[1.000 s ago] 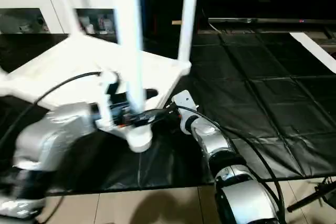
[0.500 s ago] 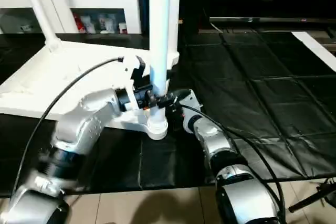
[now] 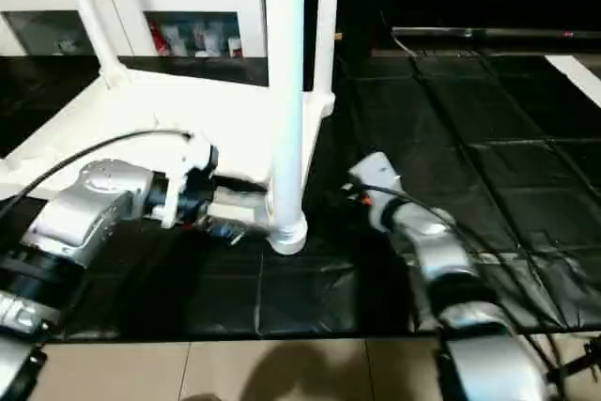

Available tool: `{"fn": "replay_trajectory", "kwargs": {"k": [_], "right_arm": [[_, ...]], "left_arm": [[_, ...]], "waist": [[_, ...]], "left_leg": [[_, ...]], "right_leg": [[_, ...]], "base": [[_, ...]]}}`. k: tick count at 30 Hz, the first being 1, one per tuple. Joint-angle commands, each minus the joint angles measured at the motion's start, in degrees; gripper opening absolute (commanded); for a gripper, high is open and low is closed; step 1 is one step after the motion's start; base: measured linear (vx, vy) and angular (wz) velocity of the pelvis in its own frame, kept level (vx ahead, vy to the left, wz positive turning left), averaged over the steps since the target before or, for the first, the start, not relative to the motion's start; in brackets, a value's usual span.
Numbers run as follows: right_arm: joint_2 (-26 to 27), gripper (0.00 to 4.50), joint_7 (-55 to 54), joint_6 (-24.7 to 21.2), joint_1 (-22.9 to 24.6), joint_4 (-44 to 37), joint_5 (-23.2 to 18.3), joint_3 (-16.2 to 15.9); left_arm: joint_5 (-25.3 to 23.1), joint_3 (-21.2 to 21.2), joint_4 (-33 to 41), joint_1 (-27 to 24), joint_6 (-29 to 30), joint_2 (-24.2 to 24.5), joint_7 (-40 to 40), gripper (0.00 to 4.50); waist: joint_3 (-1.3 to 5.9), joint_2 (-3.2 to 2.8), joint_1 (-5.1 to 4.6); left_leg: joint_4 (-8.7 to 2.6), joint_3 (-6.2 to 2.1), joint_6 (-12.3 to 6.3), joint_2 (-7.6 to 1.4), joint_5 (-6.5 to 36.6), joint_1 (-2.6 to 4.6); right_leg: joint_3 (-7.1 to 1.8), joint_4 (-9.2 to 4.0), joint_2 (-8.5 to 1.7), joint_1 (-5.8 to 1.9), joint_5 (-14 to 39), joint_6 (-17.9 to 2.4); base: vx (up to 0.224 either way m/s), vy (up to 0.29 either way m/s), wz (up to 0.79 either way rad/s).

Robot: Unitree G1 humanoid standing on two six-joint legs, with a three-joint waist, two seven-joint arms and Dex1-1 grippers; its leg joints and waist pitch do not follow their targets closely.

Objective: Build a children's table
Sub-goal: Rotate table base

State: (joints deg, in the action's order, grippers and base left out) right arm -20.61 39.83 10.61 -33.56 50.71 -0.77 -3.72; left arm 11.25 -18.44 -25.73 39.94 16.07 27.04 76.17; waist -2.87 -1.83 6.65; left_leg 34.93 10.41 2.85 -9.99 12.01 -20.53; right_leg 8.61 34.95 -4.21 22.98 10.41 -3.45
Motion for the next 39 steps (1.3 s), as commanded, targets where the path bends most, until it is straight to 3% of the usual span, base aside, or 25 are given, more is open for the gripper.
{"fn": "replay_trajectory", "kwargs": {"k": [1,2,3,4,5,7,8,9,11,12,13,14,15,16,19,22,25,32,39], "right_arm": [[-1.9,4.50,5.1,0.4,1.8,-5.4,-2.4,0.2],[-2.6,4.50,7.4,0.4,2.9,-7.6,-3.4,0.2],[-3.8,4.50,12.1,-3.7,6.0,-15.5,-7.4,0.5],[-3.8,4.50,12.1,-3.7,6.0,-15.5,-7.4,0.5],[-4.5,4.50,13.6,-7.9,8.5,-21.4,-10.1,0.7],[-5.0,4.50,13.3,-10.6,11.1,-27.2,-11.4,0.9],[-5.0,4.50,13.3,-10.6,11.1,-27.2,-11.4,0.9],[-5.1,4.50,13.7,-11.6,12.0,-30.1,-12.6,1.2],[-5.0,4.50,13.9,-13.6,12.6,-32.6,-14.1,1.4],[-4.9,4.50,13.4,-15.4,12.9,-34.1,-14.9,1.6],[-4.9,4.50,13.2,-16.6,13.2,-35.2,-15.3,1.7],[-4.8,4.50,12.6,-18.0,13.5,-36.2,-15.5,1.8],[-4.8,4.50,12.6,-18.0,13.5,-36.2,-15.5,1.8],[-4.8,4.50,12.3,-23.5,14.3,-39.5,-17.6,2.1],[-5.3,4.50,12.2,-27.9,15.5,-43.2,-18.9,1.8],[-5.2,4.50,11.9,-30.7,16.2,-45.6,-20.6,1.8],[-5.5,4.50,11.4,-31.8,17.2,-47.7,-20.5,1.4],[-7.6,4.50,17.1,-25.8,19.8,-49.5,-18.5,-1.1],[-8.8,4.50,17.5,-25.7,20.8,-50.8,-17.4,-2.1]], "left_arm": [[-4.2,-2.0,-4.4,2.0,-4.4,1.0,0.6,4.29],[-5.5,-2.9,-6.3,2.7,-6.0,1.1,0.4,4.29],[-8.8,-4.5,-11.5,4.5,-11.5,0.9,-0.9,4.18],[-8.8,-4.5,-11.5,4.5,-11.5,0.9,-0.9,4.10],[-10.5,-5.3,-14.7,5.6,-15.0,0.5,-1.8,4.10],[-11.8,-6.0,-18.0,6.9,-18.0,-0.1,-2.0,4.00],[-11.8,-6.0,-18.0,6.9,-18.0,-0.1,-2.0,3.86],[-12.0,-6.0,-20.0,7.8,-18.9,-0.9,-2.0,3.76],[-12.4,-5.9,-22.2,8.7,-20.3,-1.9,-2.5,3.63],[-12.9,-6.1,-23.7,9.3,-21.5,-2.5,-3.2,3.56],[-13.4,-6.2,-25.1,9.8,-22.7,-2.9,-3.5,3.38],[-14.0,-6.4,-26.5,10.4,-23.9,-3.4,-3.9,3.38],[-14.0,-6.4,-26.5,10.4,-23.9,-3.4,-3.9,3.29],[-15.3,-6.4,-30.5,12.0,-26.5,-4.7,-4.8,3.21],[-16.2,-6.2,-34.5,13.5,-28.4,-5.9,-5.8,3.05],[-17.2,-6.5,-36.6,14.2,-29.6,-6.1,-6.7,2.75],[-17.6,-6.1,-38.2,14.7,-30.2,-6.6,-6.7,2.59],[-18.9,-5.8,-41.6,15.4,-32.4,-7.4,-6.1,2.02],[-20.1,-5.5,-43.3,15.6,-33.5,-7.5,-6.8,1.46]], "waist": [[3.95,-0.16,0.32],[3.96,-0.19,0.29],[3.91,-0.19,0.30],[4.22,-0.07,0.48],[4.12,-0.14,0.45],[4.34,-0.24,0.52],[4.34,-0.10,0.74],[4.25,-0.48,0.63],[4.19,-0.24,0.64],[4.09,-0.57,0.69],[4.23,-0.48,0.83],[4.16,0.00,0.95],[4.16,0.00,0.95],[4.28,-0.19,1.34],[4.34,-0.19,1.87],[4.47,-0.55,2.09],[4.44,-0.46,2.15],[4.38,-0.37,2.54],[4.51,-0.31,2.62]], "left_leg": [[-3.63,-1.53,-4.61,-3.67,8.0,0.29],[-3.74,-1.67,-4.66,-3.77,7.8,0.17],[-3.65,-1.64,-5.37,-3.51,7.7,0.12],[-3.60,-1.82,-5.91,-3.70,6.9,0.05],[-3.69,-1.92,-6.49,-3.74,6.6,-0.02],[-3.65,-2.03,-6.23,-3.98,6.4,-0.05],[-3.60,-1.88,-5.89,-3.80,6.3,0.06],[-3.62,-1.86,-5.56,-3.61,6.4,-0.17],[-3.65,-1.78,-5.08,-3.60,6.8,-0.02],[-3.64,-1.76,-5.15,-3.55,7.0,0.03],[-3.63,-1.84,-4.91,-3.68,7.0,0.06],[-3.65,-1.78,-5.11,-3.48,6.5,-0.09],[-3.65,-1.78,-5.11,-3.48,6.5,-0.09],[-3.54,-1.74,-5.13,-3.34,5.6,-0.04],[-3.53,-1.77,-5.27,-3.44,4.9,0.01],[-3.65,-2.03,-4.80,-3.82,5.1,0.06],[-3.62,-1.95,-4.30,-3.66,5.3,-0.06],[-3.62,-2.00,-4.45,-3.61,5.5,-0.24],[-3.58,-2.17,-5.19,-4.04,4.5,-0.27]], "right_leg": [[-4.64,-4.80,-5.53,-4.00,14.6,-6.2],[-4.61,-4.78,-5.64,-4.04,14.7,-6.1],[-4.54,-5.05,-5.22,-4.00,14.7,-5.3],[-4.60,-4.64,-5.36,-4.21,13.1,-4.5],[-4.53,-4.81,-5.24,-4.18,12.5,-4.5],[-4.46,-4.55,-5.65,-4.14,11.5,-4.8],[-4.41,-4.83,-5.64,-4.09,11.8,-4.8],[-4.26,-5.02,-5.66,-4.13,12.8,-5.2],[-4.27,-5.24,-5.64,-4.01,13.6,-5.3],[-4.25,-5.48,-5.44,-3.98,14.0,-5.0],[-4.25,-5.26,-5.63,-4.05,13.7,-5.1],[-4.24,-5.40,-5.54,-4.14,13.9,-4.5],[-4.24,-5.40,-5.54,-4.14,13.9,-4.5],[-4.16,-5.40,-5.54,-4.15,14.5,-3.7],[-4.19,-5.54,-5.46,-4.02,14.0,-2.7],[-4.16,-5.27,-5.72,-3.97,12.0,-3.1],[-4.20,-5.25,-5.90,-4.10,11.6,-3.4],[-4.04,-5.48,-5.95,-4.27,12.4,-2.3],[-4.08,-5.14,-6.20,-4.17,10.0,-3.4]], "base": [[0.000,0.000,0.00],[0.000,0.000,0.00],[0.000,0.000,0.00],[0.000,0.000,0.00],[0.000,0.000,0.00],[0.000,0.000,0.00],[0.000,0.000,0.00],[0.000,0.000,0.00],[0.000,0.000,0.00],[0.000,0.000,0.00],[0.000,0.000,0.00],[0.000,0.000,0.00],[0.000,0.000,0.00],[0.000,0.000,0.00],[0.000,0.000,0.00],[0.000,0.000,0.00],[0.000,0.000,0.00],[0.000,0.000,0.00],[0.000,0.000,0.00]]}}
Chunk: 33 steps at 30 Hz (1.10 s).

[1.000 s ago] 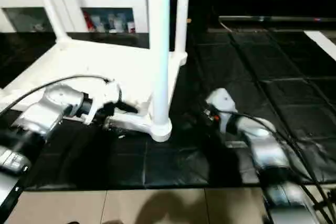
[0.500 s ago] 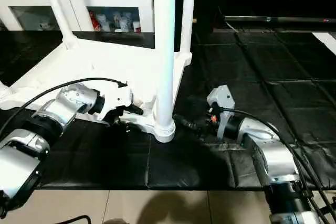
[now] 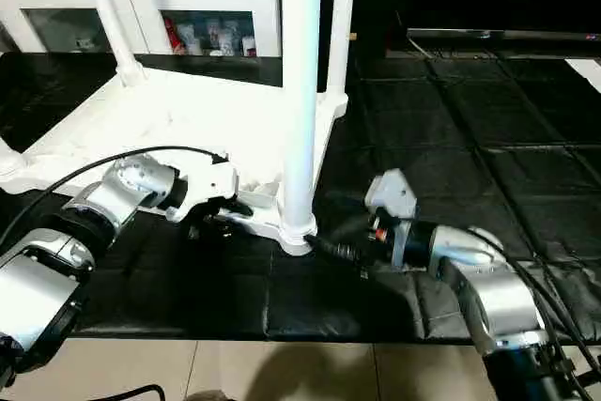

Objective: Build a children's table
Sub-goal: Rotate table base

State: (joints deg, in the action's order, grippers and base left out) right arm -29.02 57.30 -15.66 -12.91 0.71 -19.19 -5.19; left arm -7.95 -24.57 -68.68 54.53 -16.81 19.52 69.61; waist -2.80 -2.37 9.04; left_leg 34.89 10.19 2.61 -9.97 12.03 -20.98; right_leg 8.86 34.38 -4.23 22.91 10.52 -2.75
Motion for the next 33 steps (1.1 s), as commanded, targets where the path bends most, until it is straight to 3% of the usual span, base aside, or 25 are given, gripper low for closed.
{"fn": "replay_trajectory", "kwargs": {"k": [1,14,17,24,27,30,32,33], "right_arm": [[-0.3,4.50,-0.1,1.5,0.1,-0.5,1.6,-0.8],[-1.1,4.50,1.4,-2.1,0.2,-0.7,0.4,-1.7],[-0.9,4.50,0.4,1.4,-0.2,0.3,1.8,-1.5],[-0.6,4.50,0.7,1.9,-0.8,1.4,1.4,-1.2],[0.4,4.50,-0.5,-0.2,-0.8,0.3,0.4,-0.6],[0.8,4.50,-2.2,-0.7,-0.9,0.0,0.7,-0.2],[0.7,4.50,-3.4,1.2,-0.9,0.3,2.6,-0.6],[0.6,4.50,-3.5,1.5,-0.8,0.3,2.9,-0.8]], "left_arm": [[-1.0,0.7,-0.5,1.0,-0.8,0.0,-0.5,1.40],[-3.0,0.2,-1.9,1.0,-0.1,-0.1,2.1,0.42],[-2.9,0.3,-1.9,0.7,0.2,-0.1,3.3,0.30],[-3.2,0.5,-1.6,0.2,1.0,0.1,5.6,0.06],[-1.2,2.2,-0.6,-0.7,6.4,-0.4,8.7,0.02],[0.8,3.6,1.2,-2.7,10.0,-1.4,9.2,0.02],[1.4,4.1,3.0,-4.3,12.9,-2.1,8.0,0.02],[1.1,4.0,3.8,-4.9,14.2,-2.4,7.0,0.02]], "waist": [[4.42,0.19,0.23],[4.61,0.07,0.29],[4.63,0.15,0.15],[4.54,0.21,-0.26],[4.56,0.05,-0.33],[4.55,-0.68,-0.40],[4.60,-0.32,-0.51],[4.60,-0.45,-0.50]], "left_leg": [[-3.53,-1.93,-4.81,-4.06,4.7,0.20],[-3.43,-2.03,-5.49,-4.23,3.3,0.06],[-3.35,-1.94,-5.69,-4.11,3.3,0.00],[-3.41,-1.87,-5.69,-3.93,3.6,-0.09],[-3.41,-1.88,-5.75,-4.01,3.2,-0.06],[-3.42,-2.04,-5.87,-4.41,3.5,0.07],[-3.34,-1.80,-6.08,-4.10,3.7,0.12],[-3.35,-1.75,-6.03,-3.98,3.8,0.04]], "right_leg": [[-4.31,-4.58,-6.19,-3.98,9.8,-4.4],[-4.39,-4.09,-6.33,-4.27,6.2,-5.8],[-4.37,-4.05,-6.42,-4.28,5.5,-6.0],[-4.25,-4.35,-6.36,-4.43,7.6,-5.5],[-4.25,-4.33,-6.31,-4.38,7.4,-5.8],[-4.34,-4.13,-6.43,-4.19,5.9,-7.4],[-4.37,-4.16,-6.39,-4.26,5.6,-7.9],[-4.33,-4.22,-6.46,-4.29,6.7,-7.7]], "base": [[0.000,0.000,0.00],[0.000,0.000,0.00],[0.000,0.000,0.00],[0.000,0.000,0.00],[0.000,0.000,0.00],[0.000,0.000,0.00],[0.000,0.000,0.00],[0.000,0.000,0.00]]}}
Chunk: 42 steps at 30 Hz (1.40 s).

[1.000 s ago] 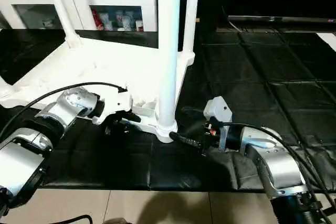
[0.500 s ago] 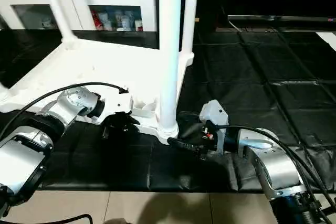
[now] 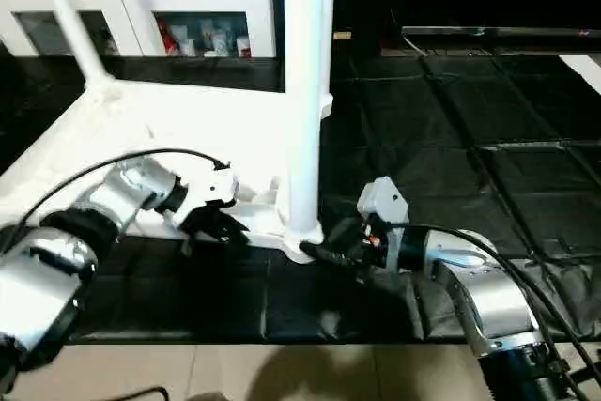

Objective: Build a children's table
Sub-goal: Rotate table base

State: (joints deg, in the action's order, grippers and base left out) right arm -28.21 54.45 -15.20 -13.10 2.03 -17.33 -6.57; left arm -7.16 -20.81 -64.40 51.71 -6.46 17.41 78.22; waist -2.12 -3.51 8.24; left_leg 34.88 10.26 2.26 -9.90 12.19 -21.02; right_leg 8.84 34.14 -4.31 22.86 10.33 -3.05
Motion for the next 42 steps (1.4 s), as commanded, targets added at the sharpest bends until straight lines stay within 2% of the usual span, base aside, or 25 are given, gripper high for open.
{"fn": "replay_trajectory", "kwargs": {"k": [1,2,3,4,6,7,9,10,11,12,13,15,19,20,22,23,24,26,31,38,42], "right_arm": [[-0.2,4.50,-0.6,1.1,-0.6,-1.0,1.0,0.5],[-0.1,4.50,-0.4,2.4,-0.4,-0.7,1.3,0.3],[0.2,4.50,-0.5,2.9,-0.4,-0.4,1.2,0.3],[0.4,4.50,-0.1,2.7,-0.3,-0.2,0.8,0.5],[0.5,4.50,0.0,2.7,-0.3,-0.2,0.7,0.4],[0.5,4.50,0.0,2.8,-0.4,-0.2,0.8,0.3],[0.4,4.50,0.3,1.6,-0.6,-0.4,0.3,0.0],[0.2,4.50,0.5,1.4,-0.8,-0.3,0.3,-0.3],[0.1,4.50,0.6,1.6,-0.9,-0.1,0.5,-0.4],[0.1,4.50,0.6,1.6,-0.9,-0.1,0.5,-0.4],[0.2,4.50,0.4,2.3,-1.1,0.2,1.0,-0.5],[0.5,4.50,0.4,3.6,-1.3,0.9,1.4,-0.5],[0.7,4.50,-0.4,4.5,-1.6,1.6,2.1,-0.1],[0.5,4.50,0.0,4.4,-1.6,1.7,2.1,-0.3],[0.4,4.50,0.2,4.3,-1.5,1.6,2.1,-0.5],[0.3,4.50,0.3,4.3,-1.5,1.6,2.2,-0.6],[0.2,4.50,0.1,4.5,-1.5,1.8,2.5,-0.7],[0.2,4.50,0.0,4.4,-1.4,1.8,2.5,-0.7],[0.0,4.50,0.0,4.8,-0.7,1.5,2.4,-0.4],[0.2,4.50,0.0,5.1,-0.5,1.6,2.7,-0.5],[0.1,4.50,-0.1,5.7,-1.0,2.2,3.0,-0.6]], "left_arm": [[0.2,0.2,-0.1,-2.4,4.1,-0.4,-1.9,0.02],[-0.1,0.3,1.0,-3.5,4.5,-0.6,-3.0,0.02],[-0.2,0.4,1.6,-4.0,3.8,-0.7,-3.7,0.02],[-0.1,0.7,3.1,-4.8,3.7,-0.7,-4.8,0.02],[0.0,1.1,4.7,-5.5,3.3,-0.8,-5.8,0.02],[0.0,1.2,5.3,-5.8,3.0,-0.7,-6.1,0.02],[1.4,2.1,8.4,-7.2,0.1,-0.6,-4.9,0.02],[1.8,2.3,9.3,-7.5,-0.9,-0.5,-4.7,0.02],[1.8,2.4,10.1,-7.8,-1.0,-0.4,-4.7,0.02],[1.8,2.4,10.1,-7.8,-1.0,-0.4,-4.7,0.02],[1.7,2.3,10.5,-8.0,-1.1,-0.3,-5.1,0.02],[2.0,2.8,12.4,-9.0,-0.2,-0.2,-5.6,0.02],[3.4,3.6,12.9,-8.9,1.2,-0.7,-4.3,0.02],[4.1,4.3,13.1,-8.7,1.9,-1.1,-3.8,0.02],[4.7,4.8,13.1,-8.5,2.2,-1.4,-3.9,0.45],[4.8,5.0,13.0,-8.4,2.0,-1.5,-4.2,0.56],[4.7,5.1,12.9,-8.3,1.4,-1.5,-4.7,0.63],[4.6,5.0,12.9,-8.3,1.5,-1.3,-4.4,0.74],[4.3,4.9,12.9,-8.4,2.6,-1.0,-3.9,0.74],[5.4,5.4,12.1,-7.8,3.1,-1.1,-2.5,0.74],[4.4,4.6,11.3,-7.4,2.9,-0.5,-2.0,0.40]], "waist": [[3.89,0.70,0.28],[3.78,0.88,0.27],[3.64,0.80,0.23],[3.63,0.72,0.17],[3.51,1.03,0.07],[3.35,0.80,-0.01],[3.23,0.96,-0.14],[3.31,0.80,-0.19],[3.52,1.02,-0.24],[3.68,0.86,-0.22],[3.68,0.86,-0.22],[3.75,0.94,-0.19],[3.75,1.10,-0.17],[3.78,0.96,-0.13],[3.87,0.76,-0.12],[3.92,0.75,-0.12],[3.92,0.47,-0.08],[3.82,0.62,-0.15],[3.65,0.50,-0.26],[3.76,0.43,-0.22],[3.68,0.30,-0.25]], "left_leg": [[-3.36,-1.78,-5.71,-4.01,3.8,0.13],[-3.37,-1.68,-5.75,-3.78,4.3,0.07],[-3.43,-1.68,-5.75,-3.67,4.6,0.06],[-3.47,-1.75,-5.62,-3.76,4.8,0.11],[-3.63,-1.64,-5.51,-3.68,5.8,0.42],[-3.74,-1.67,-5.32,-3.69,6.4,0.51],[-3.93,-1.72,-4.89,-3.73,7.7,0.80],[-4.08,-1.89,-4.54,-3.94,8.0,0.84],[-4.04,-1.88,-4.60,-3.94,7.4,0.77],[-4.02,-1.93,-4.82,-4.14,6.6,0.79],[-4.02,-1.93,-4.82,-4.14,6.6,0.79],[-3.97,-1.90,-5.25,-4.26,5.3,0.65],[-3.91,-1.78,-5.50,-4.06,4.7,0.59],[-3.85,-1.76,-5.71,-4.09,4.3,0.52],[-3.77,-1.84,-5.96,-4.20,3.9,0.51],[-3.68,-1.82,-6.12,-4.18,3.7,0.38],[-3.63,-1.84,-6.18,-4.16,3.7,0.32],[-3.72,-1.81,-6.09,-4.06,4.5,0.32],[-3.87,-1.78,-5.34,-4.01,6.1,0.54],[-3.88,-1.87,-5.39,-4.20,5.7,0.53],[-3.94,-1.89,-5.18,-4.11,6.3,0.56]], "right_leg": [[-4.28,-4.20,-6.35,-4.20,8.1,-6.9],[-4.16,-4.54,-6.23,-4.27,11.1,-5.8],[-4.02,-4.97,-6.18,-4.20,14.0,-4.6],[-4.03,-4.98,-6.13,-4.19,14.7,-4.3],[-3.98,-5.49,-5.96,-4.00,18.1,-3.1],[-3.95,-5.74,-5.95,-3.88,19.8,-2.5],[-3.93,-6.13,-5.94,-3.83,21.9,-1.7],[-4.04,-6.02,-6.17,-3.95,21.8,-1.6],[-4.15,-5.70,-6.13,-3.97,20.1,-1.8],[-4.31,-5.42,-6.12,-3.86,18.0,-2.3],[-4.31,-5.42,-6.12,-3.86,18.0,-2.3],[-4.46,-4.81,-6.27,-3.95,14.1,-3.9],[-4.45,-4.74,-6.20,-4.04,13.4,-4.2],[-4.45,-4.65,-6.25,-4.04,13.1,-4.4],[-4.47,-4.48,-6.25,-3.99,11.9,-4.8],[-4.48,-4.41,-6.26,-4.03,11.0,-5.0],[-4.42,-4.43,-6.24,-4.02,10.3,-5.3],[-4.36,-4.59,-6.14,-4.08,11.2,-5.0],[-4.30,-5.14,-6.05,-3.98,14.8,-3.9],[-4.40,-4.79,-6.14,-3.97,12.5,-4.9],[-4.36,-4.96,-6.12,-4.01,13.5,-4.6]], "base": [[0.000,0.000,0.00],[0.000,0.000,0.00],[0.000,0.000,0.00],[0.000,0.000,0.00],[0.000,0.000,0.00],[0.000,0.000,0.00],[0.000,0.000,0.00],[0.000,0.000,0.00],[0.000,0.000,0.00],[0.000,0.000,0.00],[0.000,0.000,0.00],[0.000,0.000,0.00],[0.000,0.000,0.00],[0.000,0.000,0.00],[0.000,0.000,0.00],[0.000,0.000,0.00],[0.000,0.000,0.00],[0.000,0.000,0.00],[0.000,0.000,0.00],[0.000,0.000,0.00],[0.000,0.000,0.00]]}}
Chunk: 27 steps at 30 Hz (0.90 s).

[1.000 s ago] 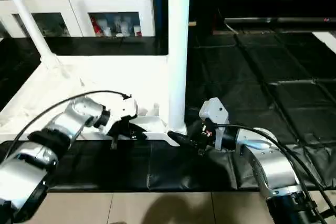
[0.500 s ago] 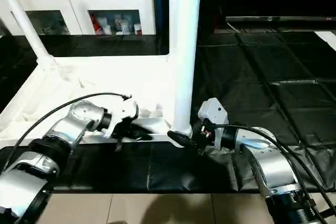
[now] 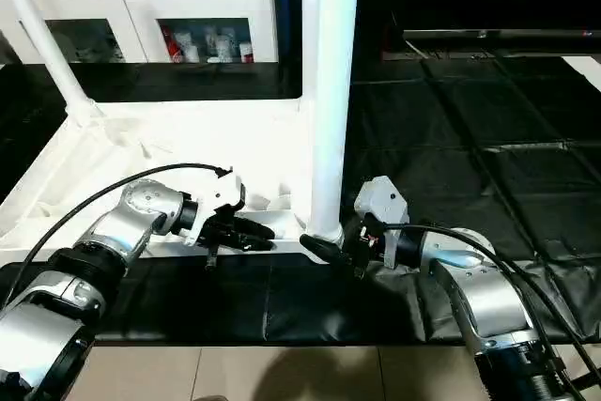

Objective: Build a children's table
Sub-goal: Rotate table base, then rotate leg to tighten

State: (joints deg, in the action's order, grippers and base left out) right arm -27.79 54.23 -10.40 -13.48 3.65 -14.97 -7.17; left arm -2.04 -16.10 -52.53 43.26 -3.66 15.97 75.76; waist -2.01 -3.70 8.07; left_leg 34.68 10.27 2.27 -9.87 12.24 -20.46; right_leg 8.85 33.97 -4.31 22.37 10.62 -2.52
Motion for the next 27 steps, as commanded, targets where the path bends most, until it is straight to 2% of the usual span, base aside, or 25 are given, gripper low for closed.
{"fn": "replay_trajectory", "kwargs": {"k": [1,2,3,5,14,15,17,18,22,23,25,26,27], "right_arm": [[-0.3,4.50,0.1,0.9,-0.6,0.6,0.7,0.0],[-0.3,4.50,0.1,1.0,-0.6,0.8,0.7,0.1],[-0.4,4.50,0.2,1.1,-0.7,0.8,0.7,0.1],[-0.4,4.50,0.2,1.2,-0.7,1.0,0.8,0.2],[-1.0,4.50,0.9,1.2,-1.9,2.3,-0.4,1.6],[-2.1,4.50,2.8,1.0,-2.3,2.9,-0.8,1.6],[-2.6,4.50,3.7,0.9,-2.5,3.1,-0.9,1.6],[-3.5,4.50,5.5,0.5,-2.9,3.4,-1.2,1.3],[-4.2,4.50,8.2,-1.3,-4.2,4.5,-2.5,0.9],[-4.0,4.50,9.0,-1.4,-4.8,5.4,-2.9,0.8],[-3.3,4.50,10.1,-1.3,-6.0,7.0,-3.3,0.4],[-2.6,4.50,11.7,-0.7,-7.4,9.1,-3.5,-0.5],[-2.3,4.50,13.1,-0.8,-7.9,9.9,-3.8,-0.9]], "left_arm": [[-0.7,-0.1,-0.5,1.1,0.1,0.9,0.4,0.37],[-1.6,-0.9,-0.5,1.0,-0.2,1.6,0.8,0.17],[-2.1,-1.3,-0.3,0.9,-0.6,2.0,0.8,0.17],[-3.0,-2.1,-0.1,0.7,-1.3,2.5,0.7,0.02],[-1.5,-1.5,1.5,0.5,-0.7,2.5,2.8,0.02],[-0.3,-1.6,2.9,-0.1,-0.5,2.8,5.9,0.02],[0.1,-1.7,3.8,-0.5,-0.5,3.1,7.2,0.02],[0.4,-2.4,5.5,-1.4,-0.6,3.5,9.3,0.02],[0.1,-3.9,8.4,-3.1,-1.5,4.6,12.0,0.02],[-0.1,-4.3,8.9,-3.4,-1.8,5.0,12.4,0.02],[-0.5,-4.8,9.5,-3.7,-2.3,5.5,12.9,0.02],[-1.0,-5.3,10.5,-4.3,-2.6,6.3,13.9,0.02],[-1.1,-5.6,11.1,-4.5,-2.6,6.7,14.4,0.02]], "waist": [[3.57,0.54,-0.13],[3.57,0.58,-0.12],[3.58,0.38,-0.12],[3.58,0.49,-0.17],[3.59,0.57,-0.26],[3.70,0.71,-0.20],[3.76,0.59,-0.07],[3.82,0.91,0.01],[3.84,0.77,0.22],[3.84,1.21,0.19],[4.02,0.93,0.39],[3.99,1.78,0.33],[3.91,1.54,0.37]], "left_leg": [[-3.75,-1.88,-5.12,-4.13,6.4,0.04],[-3.78,-1.90,-5.08,-4.15,6.4,0.04],[-3.78,-1.94,-5.01,-4.18,6.4,0.06],[-3.76,-1.91,-4.99,-4.10,6.4,0.00],[-3.81,-1.92,-5.11,-4.30,6.4,0.08],[-3.75,-1.87,-5.31,-4.30,6.0,0.08],[-3.66,-1.88,-5.61,-4.43,5.2,-0.05],[-3.59,-1.86,-6.06,-4.53,4.7,-0.11],[-3.45,-1.84,-7.07,-4.45,3.8,-0.30],[-3.45,-1.76,-7.20,-4.48,3.6,-0.27],[-3.29,-1.84,-7.06,-4.47,3.0,-0.35],[-3.28,-1.77,-7.25,-4.53,2.5,-0.51],[-3.29,-1.72,-7.35,-4.38,2.5,-0.57]], "right_leg": [[-4.36,-4.84,-6.08,-3.49,13.5,-5.0],[-4.36,-4.83,-6.09,-3.51,13.6,-5.0],[-4.38,-4.81,-6.08,-3.46,13.5,-4.9],[-4.36,-4.88,-6.08,-3.51,13.3,-4.9],[-4.42,-4.67,-6.11,-3.47,12.8,-5.5],[-4.46,-4.54,-6.18,-3.59,12.0,-5.8],[-4.59,-4.29,-6.27,-3.60,10.7,-6.3],[-4.61,-3.93,-6.33,-3.59,9.2,-7.0],[-4.48,-3.88,-6.25,-3.54,9.4,-6.7],[-4.51,-3.96,-6.16,-3.47,9.5,-6.5],[-4.44,-3.71,-6.25,-3.33,9.6,-6.7],[-4.45,-3.67,-6.15,-3.34,9.2,-6.6],[-4.35,-3.69,-6.21,-3.22,10.1,-6.7]], "base": [[0.000,0.000,0.00],[0.000,0.000,0.00],[0.000,0.000,0.00],[0.000,0.000,0.00],[0.000,0.000,0.00],[0.000,0.000,0.00],[0.000,0.000,0.00],[0.000,0.000,0.00],[0.000,0.000,0.00],[0.000,0.000,0.00],[0.000,0.000,0.00],[0.000,0.000,0.00],[0.000,0.000,0.00]]}}
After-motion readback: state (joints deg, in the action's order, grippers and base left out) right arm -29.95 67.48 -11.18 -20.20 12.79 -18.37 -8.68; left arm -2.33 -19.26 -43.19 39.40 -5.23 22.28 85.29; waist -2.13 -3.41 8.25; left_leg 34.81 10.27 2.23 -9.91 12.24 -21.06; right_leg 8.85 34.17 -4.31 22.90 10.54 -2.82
